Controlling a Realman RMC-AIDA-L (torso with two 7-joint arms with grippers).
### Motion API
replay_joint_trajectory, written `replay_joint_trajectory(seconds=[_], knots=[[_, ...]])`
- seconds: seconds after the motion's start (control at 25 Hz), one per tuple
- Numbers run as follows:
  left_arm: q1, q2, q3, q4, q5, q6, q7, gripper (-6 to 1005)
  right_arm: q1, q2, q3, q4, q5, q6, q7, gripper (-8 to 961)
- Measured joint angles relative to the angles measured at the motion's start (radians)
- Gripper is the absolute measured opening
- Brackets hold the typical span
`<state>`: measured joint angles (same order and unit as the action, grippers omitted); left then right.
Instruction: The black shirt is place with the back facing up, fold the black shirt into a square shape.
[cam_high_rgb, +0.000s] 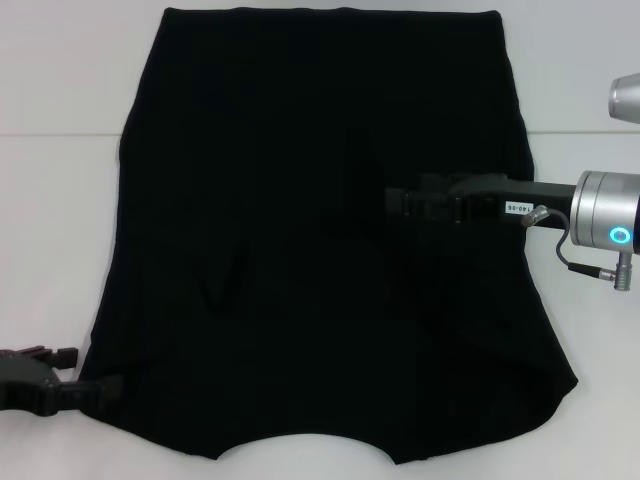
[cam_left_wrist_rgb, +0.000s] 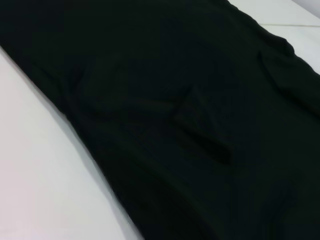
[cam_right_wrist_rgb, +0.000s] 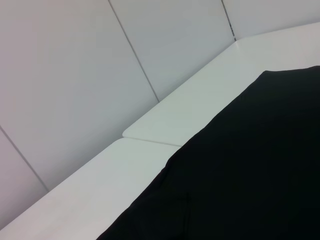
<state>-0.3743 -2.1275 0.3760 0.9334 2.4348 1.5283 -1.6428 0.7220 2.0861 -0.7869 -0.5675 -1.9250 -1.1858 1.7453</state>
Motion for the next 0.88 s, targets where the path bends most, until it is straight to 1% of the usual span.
replay_joint_trajectory(seconds=[0.16,0.4,0.64,0.88], knots=[[0.003,-0.006,0.024,0.0,0.003,-0.059,0.002,789,0.001,-0.002,0.001,0.0,0.0,0.0,0.0,853],[0.007,-0.006,0.033,0.002,0.004,-0.06,0.007,784,0.001,-0.005,0.003,-0.005,0.0,0.0,0.004,853],[0.007,-0.008,0.036,0.004,0.005,-0.047,0.003,551,0.001,-0.007,0.003,-0.007,0.0,-0.003,0.006,853],[0.004,-0.008,0.035,0.006,0.006,-0.036,0.0,372,-0.007,-0.01,0.008,-0.004,0.001,-0.001,0.016,852]])
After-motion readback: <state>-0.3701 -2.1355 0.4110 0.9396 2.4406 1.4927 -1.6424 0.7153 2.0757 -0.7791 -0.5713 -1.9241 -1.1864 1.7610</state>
